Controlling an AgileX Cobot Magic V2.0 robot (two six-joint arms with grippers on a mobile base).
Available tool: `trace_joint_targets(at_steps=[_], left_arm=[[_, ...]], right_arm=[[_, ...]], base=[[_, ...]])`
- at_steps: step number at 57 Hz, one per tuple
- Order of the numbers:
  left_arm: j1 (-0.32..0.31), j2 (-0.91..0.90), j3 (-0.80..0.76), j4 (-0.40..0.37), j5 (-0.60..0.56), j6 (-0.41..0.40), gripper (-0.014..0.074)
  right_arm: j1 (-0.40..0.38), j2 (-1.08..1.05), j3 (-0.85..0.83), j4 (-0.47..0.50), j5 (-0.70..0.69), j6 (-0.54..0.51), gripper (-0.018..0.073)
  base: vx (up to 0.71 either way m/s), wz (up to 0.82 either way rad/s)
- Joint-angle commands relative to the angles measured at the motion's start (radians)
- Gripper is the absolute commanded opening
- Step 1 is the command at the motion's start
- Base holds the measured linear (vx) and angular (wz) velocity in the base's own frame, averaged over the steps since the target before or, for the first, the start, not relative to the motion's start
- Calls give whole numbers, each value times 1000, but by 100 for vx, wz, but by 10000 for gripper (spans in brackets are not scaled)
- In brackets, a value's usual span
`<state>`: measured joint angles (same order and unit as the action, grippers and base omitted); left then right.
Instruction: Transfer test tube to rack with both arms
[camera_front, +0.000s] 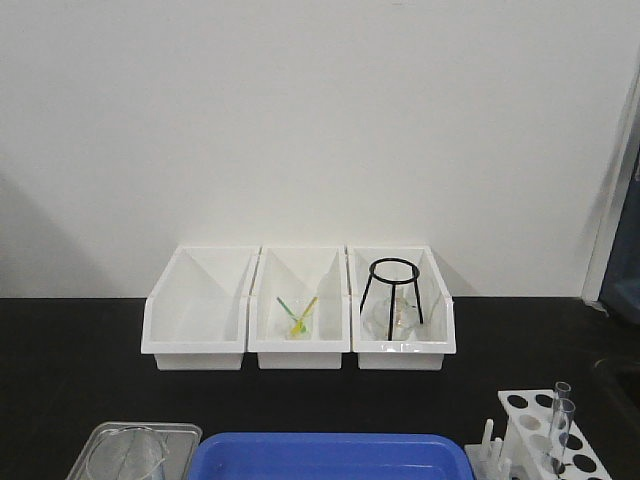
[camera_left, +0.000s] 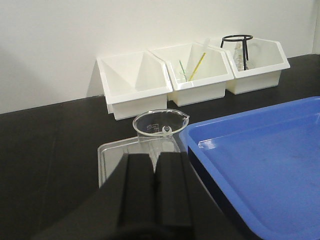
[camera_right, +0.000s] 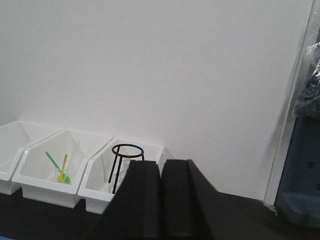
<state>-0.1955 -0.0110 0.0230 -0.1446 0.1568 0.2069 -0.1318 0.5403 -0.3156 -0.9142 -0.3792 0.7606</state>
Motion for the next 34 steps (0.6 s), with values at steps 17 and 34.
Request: trace_joint_targets(at_steps=[17, 34], left_arm=[[-1, -5, -21, -10, -78, -1, -7], [-1, -5, -21, -10, -78, -1, -7]], right_arm=[[7, 3, -31, 14, -48, -4, -11], [237, -39, -31, 21, 84, -15, -11]], base=[[0, 0], [0, 0]])
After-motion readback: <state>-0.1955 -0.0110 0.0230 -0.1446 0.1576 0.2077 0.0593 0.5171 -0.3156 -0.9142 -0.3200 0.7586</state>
